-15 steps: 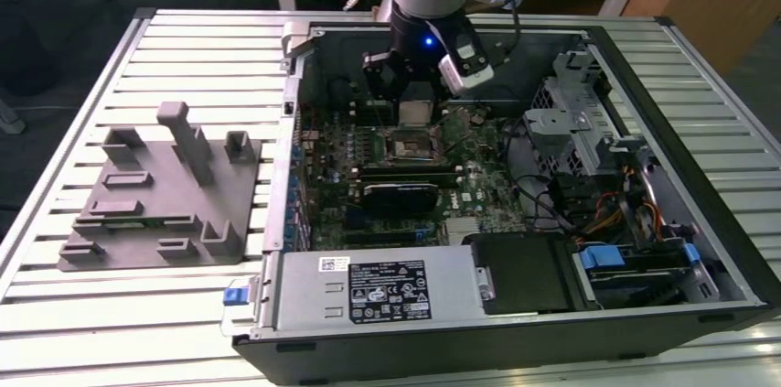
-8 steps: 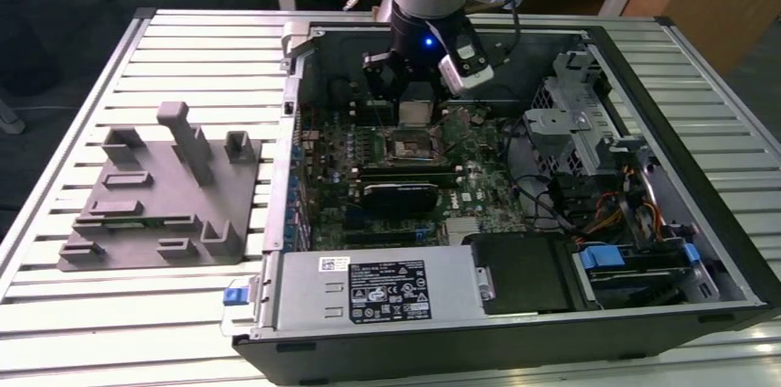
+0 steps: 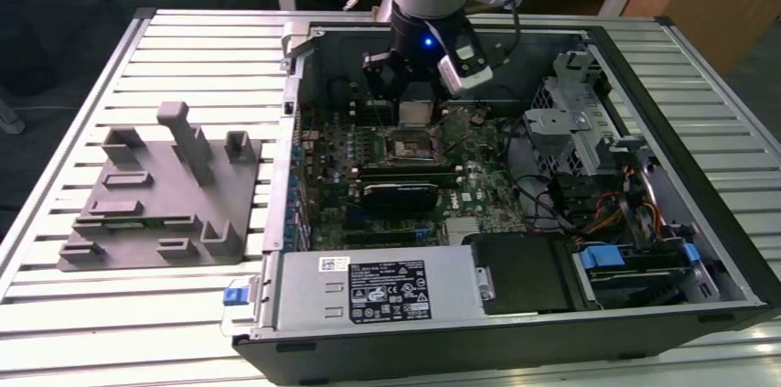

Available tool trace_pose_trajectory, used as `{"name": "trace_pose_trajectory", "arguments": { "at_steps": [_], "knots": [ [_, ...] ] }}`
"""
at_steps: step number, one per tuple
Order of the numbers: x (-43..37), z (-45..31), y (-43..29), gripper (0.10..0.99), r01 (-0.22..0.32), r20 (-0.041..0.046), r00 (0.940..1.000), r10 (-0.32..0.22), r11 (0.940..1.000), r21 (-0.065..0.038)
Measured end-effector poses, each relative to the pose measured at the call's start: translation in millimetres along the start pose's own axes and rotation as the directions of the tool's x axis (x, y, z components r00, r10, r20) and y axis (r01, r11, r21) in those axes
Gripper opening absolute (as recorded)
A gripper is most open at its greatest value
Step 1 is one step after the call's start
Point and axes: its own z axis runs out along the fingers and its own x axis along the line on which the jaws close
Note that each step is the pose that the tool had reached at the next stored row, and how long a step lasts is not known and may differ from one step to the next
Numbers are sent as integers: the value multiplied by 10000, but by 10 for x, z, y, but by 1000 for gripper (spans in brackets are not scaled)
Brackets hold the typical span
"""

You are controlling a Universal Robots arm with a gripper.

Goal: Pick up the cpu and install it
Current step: 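Place the cpu into insertion slot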

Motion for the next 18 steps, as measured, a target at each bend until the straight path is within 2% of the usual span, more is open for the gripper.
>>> {"name": "trace_pose_trajectory", "arguments": {
  "at_steps": [5, 9, 14, 18],
  "knots": [
    [0, 1, 0, 541, -719, 43, 9974, 719, 9974, 24],
    [1, 1, 0, 541, -1370, 84, 9905, 1369, 9906, 56],
    [0, 1, 0, 541, -2138, 130, 9768, 2137, 9769, 67],
    [0, 2, 0, 541, -2782, 170, 9604, 2780, 9605, 70]
  ]
}}
